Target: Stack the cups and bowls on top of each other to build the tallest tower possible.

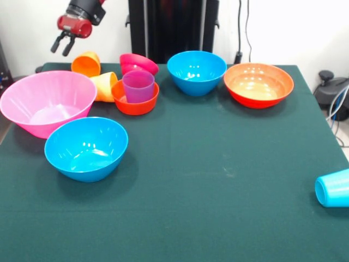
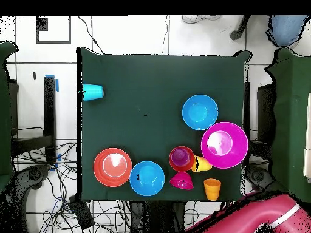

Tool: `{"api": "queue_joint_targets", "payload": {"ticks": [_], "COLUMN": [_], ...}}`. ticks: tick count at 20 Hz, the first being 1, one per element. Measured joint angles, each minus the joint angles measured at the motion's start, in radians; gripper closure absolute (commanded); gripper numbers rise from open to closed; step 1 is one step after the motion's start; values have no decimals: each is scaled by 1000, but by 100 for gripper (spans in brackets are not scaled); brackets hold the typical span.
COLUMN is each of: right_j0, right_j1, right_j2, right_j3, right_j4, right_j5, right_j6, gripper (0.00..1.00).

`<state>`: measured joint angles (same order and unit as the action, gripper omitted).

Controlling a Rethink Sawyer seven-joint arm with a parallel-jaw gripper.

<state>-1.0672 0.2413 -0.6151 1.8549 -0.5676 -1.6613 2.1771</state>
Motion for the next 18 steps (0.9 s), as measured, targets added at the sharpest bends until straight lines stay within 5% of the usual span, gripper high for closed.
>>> {"api": "queue_joint_targets", "payload": {"ticks": [6,18], "right_j0": [-54,-52], "right_j1": [11,27], "right_j2": [-43,-114], "right_j3": [18,28], "right_j4": [43,61], "right_j5": [11,11], "right_j6": [0,0], "gripper": [0,0]}}
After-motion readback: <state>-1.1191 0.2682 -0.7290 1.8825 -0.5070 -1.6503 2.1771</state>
